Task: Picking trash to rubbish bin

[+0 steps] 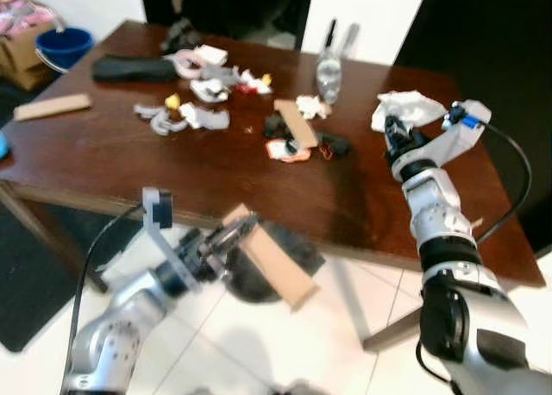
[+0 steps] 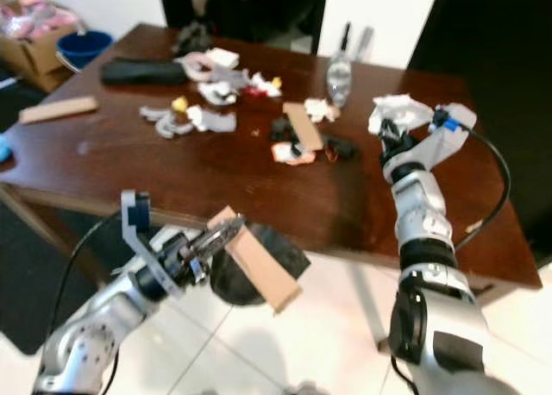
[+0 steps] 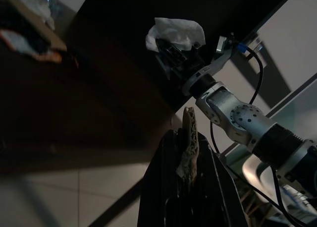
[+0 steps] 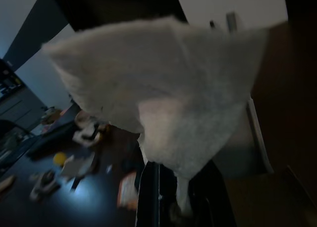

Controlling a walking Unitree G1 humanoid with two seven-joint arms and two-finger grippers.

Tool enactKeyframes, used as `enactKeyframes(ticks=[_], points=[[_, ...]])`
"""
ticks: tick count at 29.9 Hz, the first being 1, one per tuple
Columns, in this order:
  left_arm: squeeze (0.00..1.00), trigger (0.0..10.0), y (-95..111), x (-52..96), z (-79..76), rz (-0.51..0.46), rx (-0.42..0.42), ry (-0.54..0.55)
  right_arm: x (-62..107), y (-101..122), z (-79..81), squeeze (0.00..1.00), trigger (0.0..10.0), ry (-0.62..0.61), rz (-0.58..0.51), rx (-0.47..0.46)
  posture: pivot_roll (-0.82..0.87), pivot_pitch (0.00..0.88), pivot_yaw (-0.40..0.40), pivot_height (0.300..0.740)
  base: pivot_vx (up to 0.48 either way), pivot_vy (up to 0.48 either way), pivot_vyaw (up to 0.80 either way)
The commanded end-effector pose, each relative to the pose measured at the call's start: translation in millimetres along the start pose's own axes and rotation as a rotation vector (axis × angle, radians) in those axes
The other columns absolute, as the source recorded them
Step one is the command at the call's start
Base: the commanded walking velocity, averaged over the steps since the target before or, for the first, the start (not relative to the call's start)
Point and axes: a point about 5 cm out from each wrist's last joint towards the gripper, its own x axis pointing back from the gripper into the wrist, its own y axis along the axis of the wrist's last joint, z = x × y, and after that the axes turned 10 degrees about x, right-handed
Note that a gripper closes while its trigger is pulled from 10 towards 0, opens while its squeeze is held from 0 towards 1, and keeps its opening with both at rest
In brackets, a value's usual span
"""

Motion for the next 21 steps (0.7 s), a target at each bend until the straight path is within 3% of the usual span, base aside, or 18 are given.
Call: enactKeyframes(ticks=[1, 7, 12, 16, 19, 20, 21], points=[[0.00, 10.0, -5, 0.6, 1.1, 0.020, 0.009, -0.002, 7.0, -1, -16.7, 0.00, 10.0, -0.053, 0.011, 0.018, 0.11, 0.119, -0.057, 0.740, -0.390, 0.000, 0.00], [0.00, 10.0, -20, 6.4, 12.1, 0.075, 0.024, 0.049, 20.9, 2, -48.6, 0.00, 10.0, -0.111, 0.050, 0.099, 0.10, 0.122, -0.059, 0.740, -0.390, 0.000, 0.00], [0.00, 10.0, -31, 18.3, 22.8, 0.108, 0.054, 0.100, 40.6, -11, -67.3, 0.00, 10.0, -0.022, 0.164, 0.163, 0.10, 0.125, -0.061, 0.740, -0.394, 0.000, 0.00], [0.00, 10.0, -46, 33.4, 36.5, 0.143, 0.088, 0.178, 67.0, -28, -70.3, 0.00, 10.0, 0.232, 0.258, 0.144, 0.08, 0.129, -0.065, 0.740, -0.391, 0.000, 0.00], [0.00, 10.0, -56, 45.9, 47.9, 0.180, 0.097, 0.251, 95.1, -52, -63.7, 0.00, 10.0, 0.476, 0.432, 0.199, 0.08, 0.132, -0.069, 0.740, -0.390, 0.000, 0.00], [0.00, 10.0, -59, 49.7, 51.4, 0.199, 0.096, 0.273, 102.4, -62, -63.5, 0.00, 10.0, 0.510, 0.509, 0.234, 0.08, 0.132, -0.070, 0.740, -0.386, 0.000, 0.00], [0.00, 10.0, -59, 49.7, 51.4, 0.199, 0.096, 0.273, 102.4, -62, -63.5, 0.00, 10.0, 0.510, 0.509, 0.234, 0.08, 0.132, -0.070, 0.740, -0.386, 0.000, 0.00]])
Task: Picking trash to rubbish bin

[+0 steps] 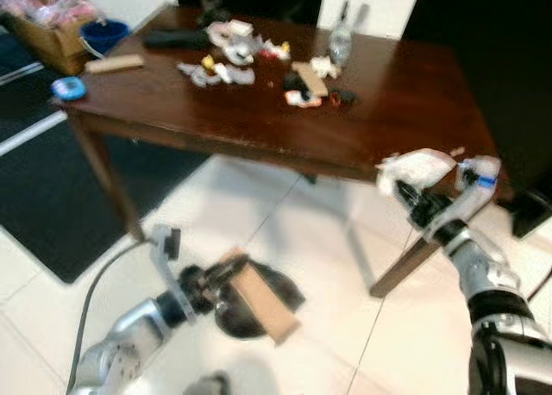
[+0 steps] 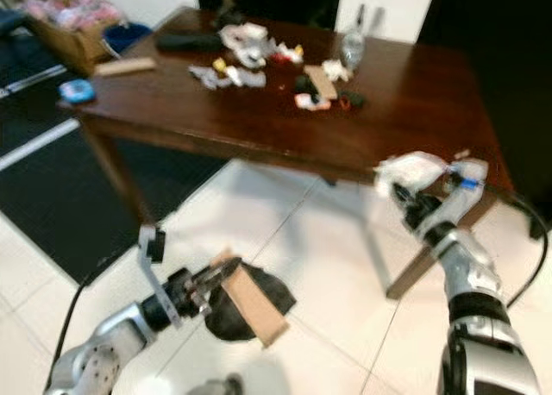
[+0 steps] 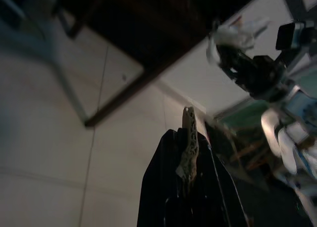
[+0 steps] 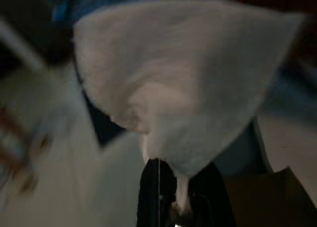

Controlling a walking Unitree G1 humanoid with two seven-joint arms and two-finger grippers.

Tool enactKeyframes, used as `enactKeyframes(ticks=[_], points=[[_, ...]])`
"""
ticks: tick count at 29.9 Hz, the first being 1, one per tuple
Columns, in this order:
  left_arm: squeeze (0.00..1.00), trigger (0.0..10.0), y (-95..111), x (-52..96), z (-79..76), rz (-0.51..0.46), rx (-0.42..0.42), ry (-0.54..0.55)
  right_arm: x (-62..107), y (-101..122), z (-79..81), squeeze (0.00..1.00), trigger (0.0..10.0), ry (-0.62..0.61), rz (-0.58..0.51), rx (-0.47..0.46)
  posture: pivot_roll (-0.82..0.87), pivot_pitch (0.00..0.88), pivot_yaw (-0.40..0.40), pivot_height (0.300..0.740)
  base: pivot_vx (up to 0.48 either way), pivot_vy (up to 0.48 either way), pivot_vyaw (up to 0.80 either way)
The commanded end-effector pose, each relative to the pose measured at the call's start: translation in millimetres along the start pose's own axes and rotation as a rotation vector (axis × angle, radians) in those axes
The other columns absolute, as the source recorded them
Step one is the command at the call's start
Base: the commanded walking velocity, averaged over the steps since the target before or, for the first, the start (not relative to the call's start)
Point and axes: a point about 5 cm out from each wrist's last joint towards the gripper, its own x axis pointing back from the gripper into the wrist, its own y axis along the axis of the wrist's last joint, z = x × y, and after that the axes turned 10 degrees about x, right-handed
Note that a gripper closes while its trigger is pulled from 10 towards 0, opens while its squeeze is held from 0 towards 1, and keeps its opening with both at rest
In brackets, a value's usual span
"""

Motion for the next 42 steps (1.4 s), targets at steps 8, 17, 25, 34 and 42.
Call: enactKeyframes(ticks=[8, 17, 25, 34, 42], points=[[0.00, 10.0, -36, 28.9, 54.8, 0.122, 0.033, 0.303, 2.6, -93, 23.6, 0.00, 10.0, -0.143, 0.638, 0.185, 0.07, 0.128, -0.072, 0.740, -0.304, 0.000, 0.00], [0.00, 10.0, -61, 84.0, 99.1, 0.032, 0.164, 0.782, 35.3, -159, 56.1, 0.00, 10.0, -0.403, 0.862, 0.079, 0.08, 0.116, -0.066, 0.740, -0.068, 0.000, 0.00], [0.00, 10.0, -103, 138.3, 105.2, 0.090, 0.244, 1.129, 64.5, -190, 75.9, 0.00, 10.0, -0.520, 0.968, -0.021, 0.09, 0.112, -0.064, 0.740, 0.000, 0.000, -0.57], [0.00, 10.0, -163, 177.6, 85.8, 0.228, 0.340, 1.360, 109.8, -217, 92.0, 0.00, 10.0, -0.593, 1.128, -0.050, 0.08, 0.113, -0.059, 0.740, 0.000, 0.000, -0.80], [0.00, 10.0, -156, 167.3, 89.9, 0.250, 0.284, 1.360, 117.8, -221, 95.7, 0.00, 10.0, -0.608, 1.159, -0.054, 0.09, 0.114, -0.061, 0.740, 0.000, 0.000, -0.80]])
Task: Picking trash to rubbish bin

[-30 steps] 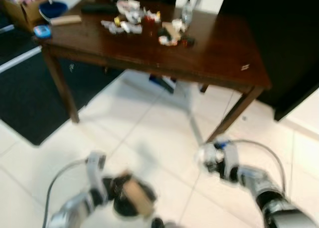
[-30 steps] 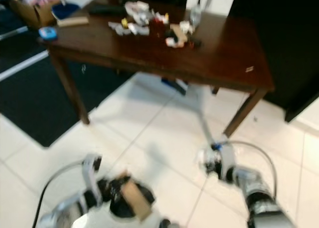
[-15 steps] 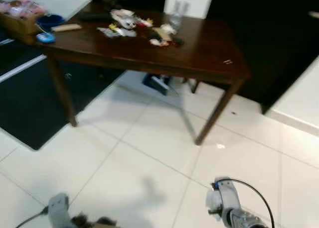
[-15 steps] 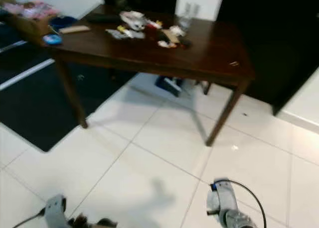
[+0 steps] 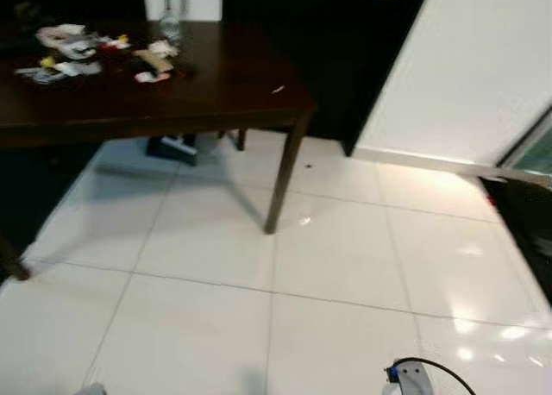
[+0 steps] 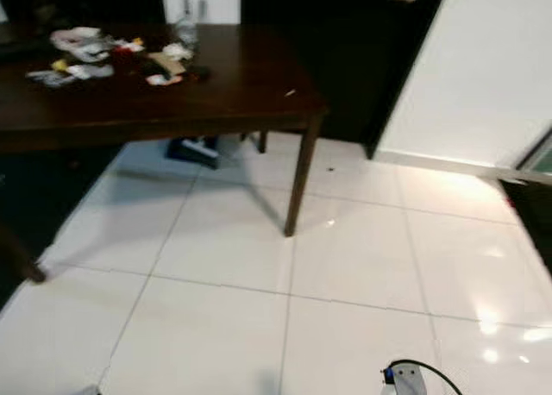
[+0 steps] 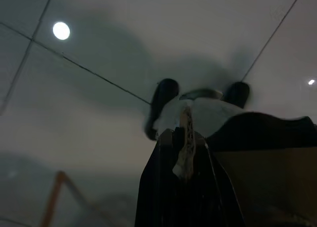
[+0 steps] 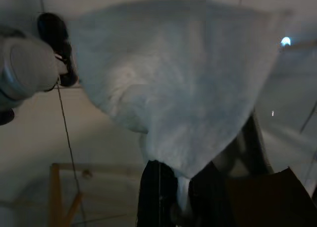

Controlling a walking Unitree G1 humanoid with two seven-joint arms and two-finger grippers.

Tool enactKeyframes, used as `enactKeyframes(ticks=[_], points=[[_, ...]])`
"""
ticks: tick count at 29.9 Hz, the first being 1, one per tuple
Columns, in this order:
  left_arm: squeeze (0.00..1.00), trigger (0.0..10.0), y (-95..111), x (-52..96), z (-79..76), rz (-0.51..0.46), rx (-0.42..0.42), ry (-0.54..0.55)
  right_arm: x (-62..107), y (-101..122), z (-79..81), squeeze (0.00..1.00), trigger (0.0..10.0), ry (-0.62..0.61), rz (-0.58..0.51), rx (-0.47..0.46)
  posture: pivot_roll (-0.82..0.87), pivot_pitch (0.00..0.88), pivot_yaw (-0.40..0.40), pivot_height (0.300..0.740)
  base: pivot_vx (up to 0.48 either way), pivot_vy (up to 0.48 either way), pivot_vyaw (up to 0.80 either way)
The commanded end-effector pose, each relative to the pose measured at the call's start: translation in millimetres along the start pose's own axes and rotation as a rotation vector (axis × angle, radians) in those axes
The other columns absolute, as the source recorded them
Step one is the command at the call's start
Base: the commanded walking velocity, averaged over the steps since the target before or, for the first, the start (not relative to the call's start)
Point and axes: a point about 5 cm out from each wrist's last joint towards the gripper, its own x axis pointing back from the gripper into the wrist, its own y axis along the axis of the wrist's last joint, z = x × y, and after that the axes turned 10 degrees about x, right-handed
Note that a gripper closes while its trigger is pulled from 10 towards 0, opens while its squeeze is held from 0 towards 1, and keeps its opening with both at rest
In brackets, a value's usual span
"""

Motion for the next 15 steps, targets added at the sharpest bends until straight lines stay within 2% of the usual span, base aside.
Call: enactKeyframes(ticks=[1, 4, 15], points=[[0.00, 10.0, -16, 1.2, 0.7, 0.067, -0.039, 0.020, 0.1, -5, -1.5, 0.00, 10.0, -0.008, 0.023, 0.003, 0.09, 0.112, -0.062, 0.740, 0.000, 0.000, -0.80], [0.00, 10.0, -15, -1.5, -7.1, 0.084, -0.114, 0.029, 0.2, -4, -2.4, 0.00, 10.0, -0.014, 0.023, 0.007, 0.08, 0.108, -0.060, 0.740, 0.000, 0.000, -0.80], [0.00, 10.0, -18, -3.6, -15.8, 0.106, -0.243, 0.033, 0.1, -6, -0.7, 0.00, 10.0, -0.015, 0.030, 0.007, 0.08, 0.098, -0.053, 0.740, 0.000, 0.000, -0.80]])
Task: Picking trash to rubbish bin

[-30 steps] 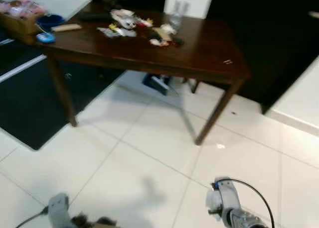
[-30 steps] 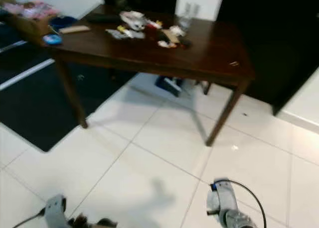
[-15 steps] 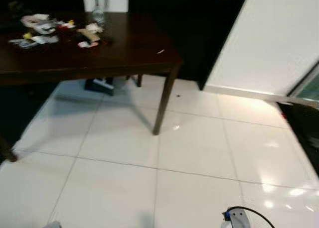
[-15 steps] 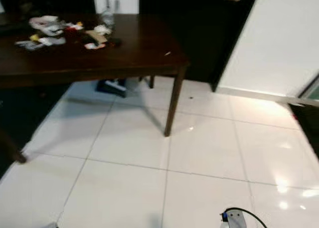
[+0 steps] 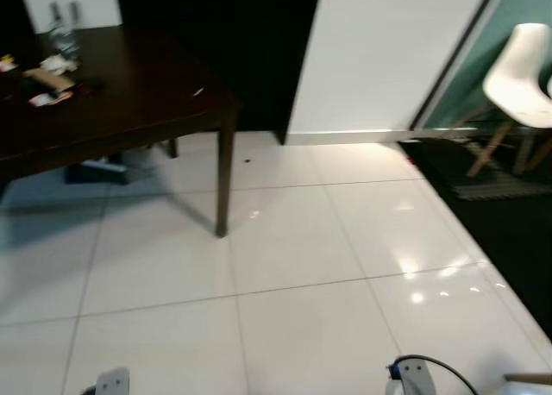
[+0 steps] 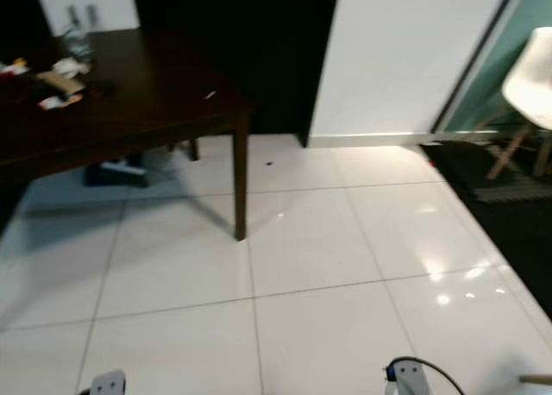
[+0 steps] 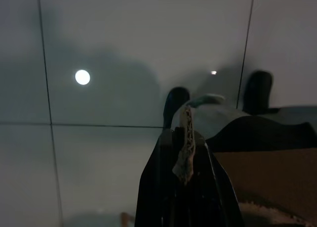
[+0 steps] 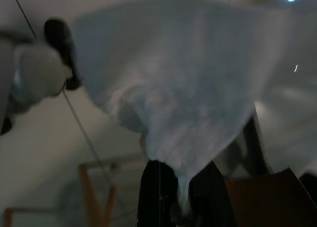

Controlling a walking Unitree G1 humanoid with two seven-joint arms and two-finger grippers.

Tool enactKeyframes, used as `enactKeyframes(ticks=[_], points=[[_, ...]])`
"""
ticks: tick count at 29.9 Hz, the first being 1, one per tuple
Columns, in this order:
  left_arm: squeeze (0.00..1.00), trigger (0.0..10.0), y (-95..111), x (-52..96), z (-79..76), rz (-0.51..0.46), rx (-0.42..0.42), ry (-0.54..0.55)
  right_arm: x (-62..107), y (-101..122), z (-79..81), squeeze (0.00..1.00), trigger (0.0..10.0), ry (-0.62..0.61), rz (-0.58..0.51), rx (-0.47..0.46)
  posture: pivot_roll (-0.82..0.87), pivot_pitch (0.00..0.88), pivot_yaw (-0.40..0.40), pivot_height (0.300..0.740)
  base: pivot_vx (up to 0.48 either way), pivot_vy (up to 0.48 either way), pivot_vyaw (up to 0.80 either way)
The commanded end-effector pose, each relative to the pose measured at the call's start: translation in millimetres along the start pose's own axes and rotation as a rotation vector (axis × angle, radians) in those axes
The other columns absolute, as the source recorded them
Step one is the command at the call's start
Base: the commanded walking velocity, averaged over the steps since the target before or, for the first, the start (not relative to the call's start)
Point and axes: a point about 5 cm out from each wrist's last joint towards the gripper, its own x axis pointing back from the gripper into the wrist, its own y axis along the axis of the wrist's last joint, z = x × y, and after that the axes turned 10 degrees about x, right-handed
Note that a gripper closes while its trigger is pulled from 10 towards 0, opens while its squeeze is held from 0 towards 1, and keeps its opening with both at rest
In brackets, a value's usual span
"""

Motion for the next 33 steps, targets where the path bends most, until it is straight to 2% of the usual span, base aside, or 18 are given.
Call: enactKeyframes(ticks=[1, 9, 11, 16, 17, 21, 33], points=[[0.00, 10.0, -18, 1.7, 0.9, 0.071, -0.045, 0.014, 0.2, -7, -2.2, 0.00, 10.0, -0.006, 0.026, -0.006, 0.08, 0.097, -0.053, 0.740, 0.000, 0.000, -0.80], [0.00, 10.0, -20, 1.9, 1.5, 0.089, -0.102, 0.037, 0.2, -10, -1.7, 0.00, 10.0, -0.006, 0.037, -0.012, 0.07, 0.093, -0.051, 0.740, 0.000, 0.000, -0.80], [0.00, 10.0, -22, 2.0, 1.8, 0.112, -0.154, 0.040, 0.3, -11, -2.2, 0.00, 10.0, -0.008, 0.038, -0.012, 0.07, 0.094, -0.050, 0.740, 0.000, 0.000, -0.80], [0.00, 10.0, -31, 3.4, 3.4, 0.177, -0.373, 0.044, 0.3, -11, -2.6, 0.00, 10.0, -0.010, 0.039, -0.013, 0.07, 0.095, -0.052, 0.740, 0.000, 0.000, -0.80], [0.00, 10.0, -31, 3.4, 3.4, 0.177, -0.373, 0.044, 0.3, -11, -2.6, 0.00, 10.0, -0.010, 0.039, -0.013, 0.07, 0.095, -0.052, 0.740, 0.000, 0.000, -0.80], [0.00, 10.0, -38, 4.8, 3.6, 0.216, -0.486, 0.031, 0.3, -12, -1.8, 0.00, 10.0, -0.009, 0.038, -0.011, 0.07, 0.096, -0.053, 0.740, 0.000, 0.000, -0.80], [0.00, 10.0, -46, 5.9, 1.1, 0.249, -0.549, -0.006, 0.1, -13, 3.1, 0.00, 10.0, -0.001, 0.043, -0.014, 0.08, 0.085, -0.044, 0.740, 0.000, 0.000, -0.80]])
